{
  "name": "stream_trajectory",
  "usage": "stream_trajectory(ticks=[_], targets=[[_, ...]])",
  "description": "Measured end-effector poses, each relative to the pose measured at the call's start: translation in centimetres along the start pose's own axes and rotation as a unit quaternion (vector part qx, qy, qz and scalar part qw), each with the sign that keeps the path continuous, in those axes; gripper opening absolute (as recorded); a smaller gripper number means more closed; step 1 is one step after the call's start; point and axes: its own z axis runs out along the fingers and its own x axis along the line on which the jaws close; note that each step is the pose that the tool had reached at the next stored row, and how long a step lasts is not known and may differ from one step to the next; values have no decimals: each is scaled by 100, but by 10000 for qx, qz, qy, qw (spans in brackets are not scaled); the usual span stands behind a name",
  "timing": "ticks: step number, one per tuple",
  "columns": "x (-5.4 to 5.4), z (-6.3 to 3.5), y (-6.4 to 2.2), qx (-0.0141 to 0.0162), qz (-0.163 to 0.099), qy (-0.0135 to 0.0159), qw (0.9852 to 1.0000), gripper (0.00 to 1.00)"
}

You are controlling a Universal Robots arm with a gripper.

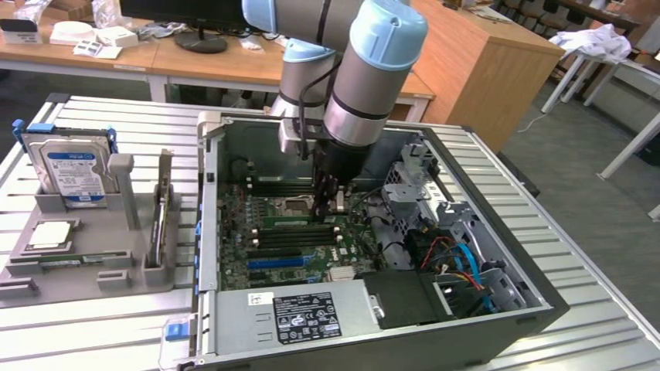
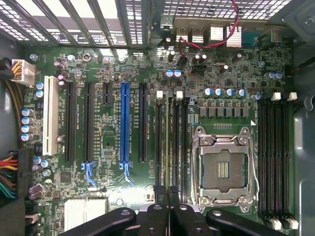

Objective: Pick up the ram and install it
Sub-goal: 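Insert the ram into the slot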

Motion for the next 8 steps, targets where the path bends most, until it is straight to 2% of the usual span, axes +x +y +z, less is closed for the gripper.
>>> stream_trajectory(ticks=[8], targets=[[19, 6, 0, 0, 0, 0, 10000, 12]])
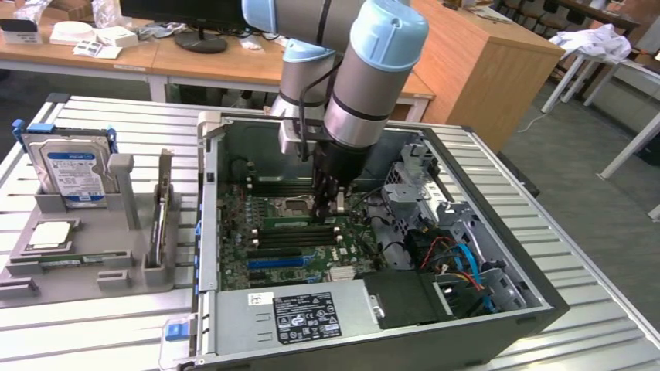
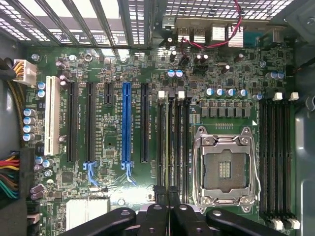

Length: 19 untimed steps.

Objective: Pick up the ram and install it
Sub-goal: 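Insert the ram into the slot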

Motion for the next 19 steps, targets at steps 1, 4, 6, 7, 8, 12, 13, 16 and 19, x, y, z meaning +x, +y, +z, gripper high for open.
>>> stream_trajectory(ticks=[1, 4, 6, 7, 8, 12, 13, 16, 19], targets=[[1, 10, -1, 0, 0, -1, 10000, 12], [2, 42, -2, 0, 0, 0, 10000, 12], [3, 61, -3, 0, 0, 0, 10000, 12], [4, 66, -3, 0, 0, 0, 10000, 12], [4, 66, -3, 0, 0, 1, 10000, 12], [4, 86, -4, 1, 0, -1, 10000, 12], [6, 97, -4, 0, 0, 0, 10000, 12], [7, 126, -6, 0, 0, 0, 10000, 12], [9, 152, -7, 0, 0, 0, 10000, 12]])
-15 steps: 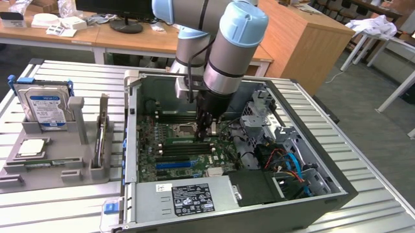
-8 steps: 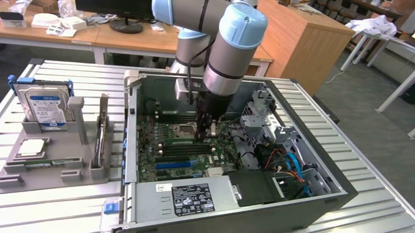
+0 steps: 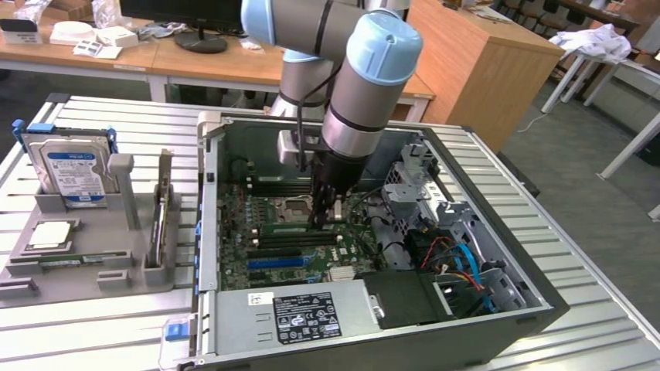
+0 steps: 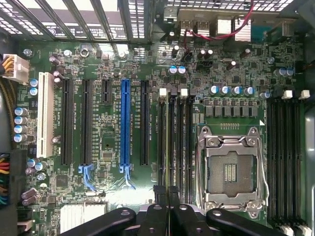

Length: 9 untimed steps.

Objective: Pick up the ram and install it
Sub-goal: 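Insert the ram into the slot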

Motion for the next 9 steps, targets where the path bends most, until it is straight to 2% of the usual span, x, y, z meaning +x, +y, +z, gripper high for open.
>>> stream_trajectory(ticks=[9], targets=[[13, 13, 0, 0, 0, 0, 10000, 12]])
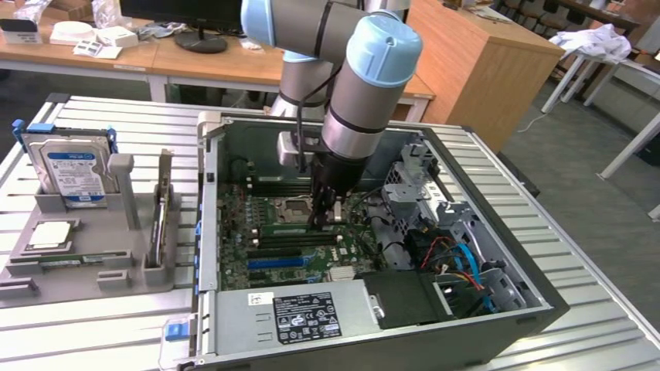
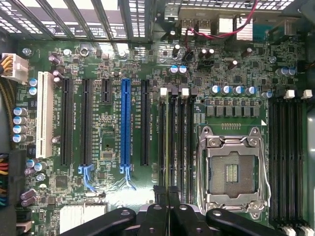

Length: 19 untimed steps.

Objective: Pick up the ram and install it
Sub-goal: 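Insert the ram into the slot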

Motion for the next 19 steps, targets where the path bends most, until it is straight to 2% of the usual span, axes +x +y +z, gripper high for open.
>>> stream_trajectory(ticks=[19], targets=[[4, 30, -9, 0, 0, 0, 10000, 12]])
